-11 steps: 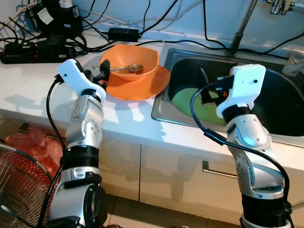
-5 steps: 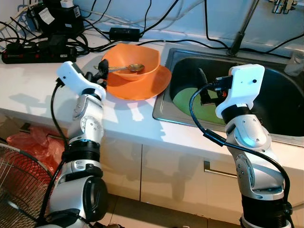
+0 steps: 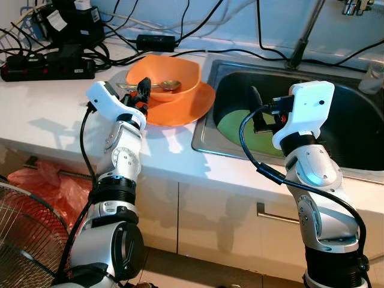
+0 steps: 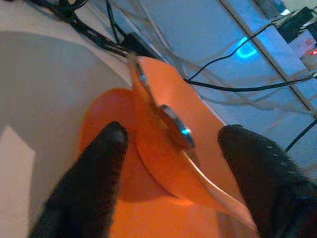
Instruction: Kitchen organization
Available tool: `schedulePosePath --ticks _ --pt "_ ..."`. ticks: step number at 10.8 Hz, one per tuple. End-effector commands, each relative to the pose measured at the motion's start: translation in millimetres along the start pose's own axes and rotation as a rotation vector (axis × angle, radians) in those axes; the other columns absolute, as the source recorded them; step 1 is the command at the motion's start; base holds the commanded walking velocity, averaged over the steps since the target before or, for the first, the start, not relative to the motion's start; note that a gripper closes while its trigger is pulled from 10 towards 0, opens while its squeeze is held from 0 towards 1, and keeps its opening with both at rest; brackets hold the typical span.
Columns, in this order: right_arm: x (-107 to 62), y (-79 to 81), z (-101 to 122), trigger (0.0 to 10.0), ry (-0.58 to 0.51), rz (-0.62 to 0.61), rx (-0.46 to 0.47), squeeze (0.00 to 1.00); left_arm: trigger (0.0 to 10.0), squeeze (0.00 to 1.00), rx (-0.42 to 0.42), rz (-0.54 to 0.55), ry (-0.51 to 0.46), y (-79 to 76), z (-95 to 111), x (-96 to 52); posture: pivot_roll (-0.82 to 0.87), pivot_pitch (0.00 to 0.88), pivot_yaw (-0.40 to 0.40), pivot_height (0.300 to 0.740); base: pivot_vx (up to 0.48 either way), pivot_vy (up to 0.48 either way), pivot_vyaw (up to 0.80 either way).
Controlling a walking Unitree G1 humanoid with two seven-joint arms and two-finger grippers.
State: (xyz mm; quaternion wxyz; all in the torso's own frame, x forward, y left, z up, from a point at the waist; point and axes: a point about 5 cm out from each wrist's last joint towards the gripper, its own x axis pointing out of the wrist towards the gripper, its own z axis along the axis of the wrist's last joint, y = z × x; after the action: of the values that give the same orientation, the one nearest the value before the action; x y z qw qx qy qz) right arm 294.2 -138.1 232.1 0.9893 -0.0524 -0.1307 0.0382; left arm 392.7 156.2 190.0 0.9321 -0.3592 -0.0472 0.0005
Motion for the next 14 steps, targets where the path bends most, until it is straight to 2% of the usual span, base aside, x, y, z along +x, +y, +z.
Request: schedulePosePath --ticks 1,2,3,7,11,13,14 --pt "-2.5 -1.9 3 10.0 -0.005 -0.017 -0.015 0.0 0.0 0.0 -0.01 -0.011 -0.021 -3.2 8 3.7 -0.18 0.073 0.003 0.74 0.0 0.0 0.0" --pt "-2.7 -1.4 3 10.0 -0.006 -0.017 -0.017 0.0 8.5 0.0 -0.008 -0.008 -0.033 -1.5 12 5.0 -0.18 0.073 0.002 0.74 0.0 0.0 0.0" --pt "-2.6 -0.9 3 10.0 -0.007 -0.015 -0.019 0.0 10.0 0.0 -0.011 0.0 -0.042 -0.1 14 5.8 -0.18 0.072 0.002 0.74 0.0 0.0 0.0" --pt "-2.7 1.4 2 10.0 -0.006 -0.013 -0.015 0.0 10.0 0.0 -0.061 0.032 -0.041 10.9 19 8.1 -0.17 0.074 0.008 0.74 0.0 0.0 0.0" --pt "-3.6 1.4 2 10.0 -0.006 -0.021 -0.014 0.0 10.0 0.0 -0.092 -0.009 -0.01 -1.3 13 12.0 -0.18 0.073 0.016 0.74 0.0 0.0 0.0" --pt "-4.7 1.2 2 10.0 -0.005 -0.025 -0.014 0.0 10.0 0.0 -0.099 -0.012 -0.004 -2.4 11 12.1 -0.18 0.076 0.018 0.74 0.0 0.0 0.0" --pt "-5.3 1.2 1 10.0 -0.004 -0.026 -0.014 0.0 7.1 0.0 -0.109 -0.009 -0.003 -2.0 11 12.2 -0.18 0.079 0.019 0.74 0.0 0.0 0.0"
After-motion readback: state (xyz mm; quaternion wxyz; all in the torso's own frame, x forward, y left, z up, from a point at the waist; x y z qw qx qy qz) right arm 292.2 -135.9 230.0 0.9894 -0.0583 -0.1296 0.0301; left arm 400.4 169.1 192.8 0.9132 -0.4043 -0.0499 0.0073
